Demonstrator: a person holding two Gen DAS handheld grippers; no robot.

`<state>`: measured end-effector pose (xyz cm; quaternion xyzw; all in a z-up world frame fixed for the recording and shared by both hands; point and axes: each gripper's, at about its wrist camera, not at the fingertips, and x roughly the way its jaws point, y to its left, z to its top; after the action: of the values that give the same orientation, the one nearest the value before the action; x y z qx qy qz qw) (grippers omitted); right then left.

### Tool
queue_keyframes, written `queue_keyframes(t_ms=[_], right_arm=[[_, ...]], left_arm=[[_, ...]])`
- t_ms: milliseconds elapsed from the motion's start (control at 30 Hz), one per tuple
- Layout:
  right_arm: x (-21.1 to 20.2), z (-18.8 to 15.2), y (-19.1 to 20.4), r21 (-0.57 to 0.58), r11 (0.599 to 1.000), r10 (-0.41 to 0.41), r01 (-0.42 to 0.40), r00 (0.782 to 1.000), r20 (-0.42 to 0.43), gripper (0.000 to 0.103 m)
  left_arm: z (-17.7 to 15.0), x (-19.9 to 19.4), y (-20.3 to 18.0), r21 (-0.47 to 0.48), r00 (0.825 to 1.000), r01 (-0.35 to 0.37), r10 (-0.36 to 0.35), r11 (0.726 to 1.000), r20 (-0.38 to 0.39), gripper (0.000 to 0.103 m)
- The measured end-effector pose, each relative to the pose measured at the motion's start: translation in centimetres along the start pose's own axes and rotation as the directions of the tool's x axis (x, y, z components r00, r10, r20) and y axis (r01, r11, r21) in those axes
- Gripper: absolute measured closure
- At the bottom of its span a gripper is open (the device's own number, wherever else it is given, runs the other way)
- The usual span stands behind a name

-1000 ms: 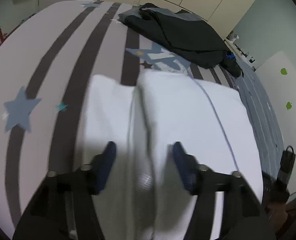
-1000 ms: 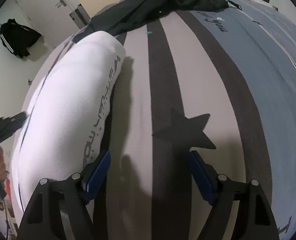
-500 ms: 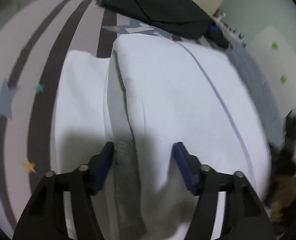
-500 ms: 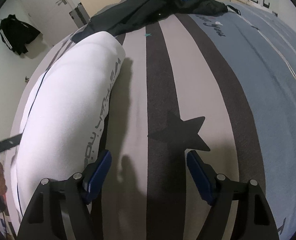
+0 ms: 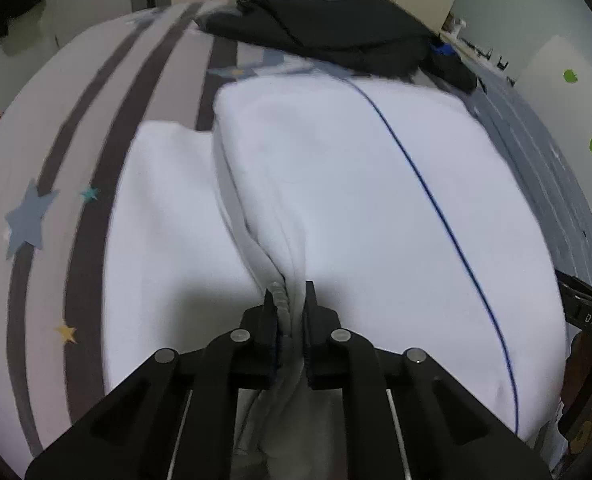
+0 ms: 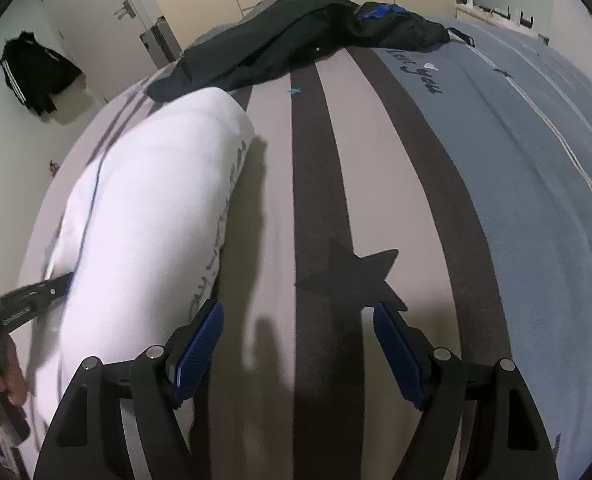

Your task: Fold clothes

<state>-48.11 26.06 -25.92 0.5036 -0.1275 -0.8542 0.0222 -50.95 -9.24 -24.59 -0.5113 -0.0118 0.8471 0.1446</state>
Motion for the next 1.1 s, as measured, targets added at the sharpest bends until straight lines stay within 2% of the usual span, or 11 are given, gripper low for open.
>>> queue_keyframes(t_ms=[167,333,433,500,600,667,733,767,800,933,1100], right_arm=[[-1.7,0.9,1.1,-0.021,0.999,0.029,-0.028,0.999,0.033,0.028],[-1.9,1.9,2.4,-0.028,0.997,0.067,-0.066,0.997,0.047,0.028],[-1.8,1.4,4.0,-0.053,0.995,0.082,-0.080,0.996,0.037,0.028],[-1.5,0.9,5.3,-0.081,0.993,0.086,-0.084,0.996,0.021,0.028],[-0.4,-0.1,6.8,-0.132,0.989,0.072,-0.071,0.997,0.003,0.028],[0.2,-0.8,7.4,-0.157,0.986,0.052,-0.051,0.999,0.000,0.028],[0.4,-1.1,7.2,-0.167,0.986,0.028,-0.026,1.000,0.012,0.028],[0.4,-1.2,7.0,-0.170,0.985,0.011,-0.008,1.000,0.019,0.028],[0.3,-1.2,6.7,-0.165,0.986,0.000,0.003,1.000,0.021,0.028],[-1.1,-1.0,5.7,-0.124,0.992,0.014,-0.007,0.998,0.056,0.028],[-1.8,-0.8,8.9,-0.191,0.977,0.113,-0.100,0.992,0.058,0.028]], left_arm=[[0.8,-5.3,2.0,-0.015,0.997,0.046,-0.045,0.999,0.059,0.096],[1.3,-8.0,5.3,-0.058,0.999,0.002,0.001,0.998,0.048,0.097],[-0.1,-5.2,7.4,-0.057,0.997,-0.027,0.023,0.998,-0.068,0.096],[-1.3,-2.6,8.1,-0.082,0.988,-0.017,0.004,0.996,-0.157,0.096],[-2.2,-1.4,8.4,-0.109,0.993,0.005,-0.018,0.994,-0.118,0.092],[-2.7,-1.4,9.5,-0.185,0.993,0.056,-0.075,0.981,-0.095,0.089],[-3.3,-1.8,10.5,-0.218,0.991,0.097,-0.114,0.971,-0.066,0.077],[-3.6,-2.0,11.0,-0.235,0.991,0.099,-0.116,0.967,-0.062,0.063],[-3.9,-2.3,11.6,-0.258,0.991,0.102,-0.122,0.961,-0.061,0.057],[-4.9,-4.4,13.8,-0.324,0.988,0.147,-0.154,0.935,0.004,0.052],[-5.6,-6.7,12.2,-0.191,0.997,0.077,-0.072,0.978,0.032,0.052]])
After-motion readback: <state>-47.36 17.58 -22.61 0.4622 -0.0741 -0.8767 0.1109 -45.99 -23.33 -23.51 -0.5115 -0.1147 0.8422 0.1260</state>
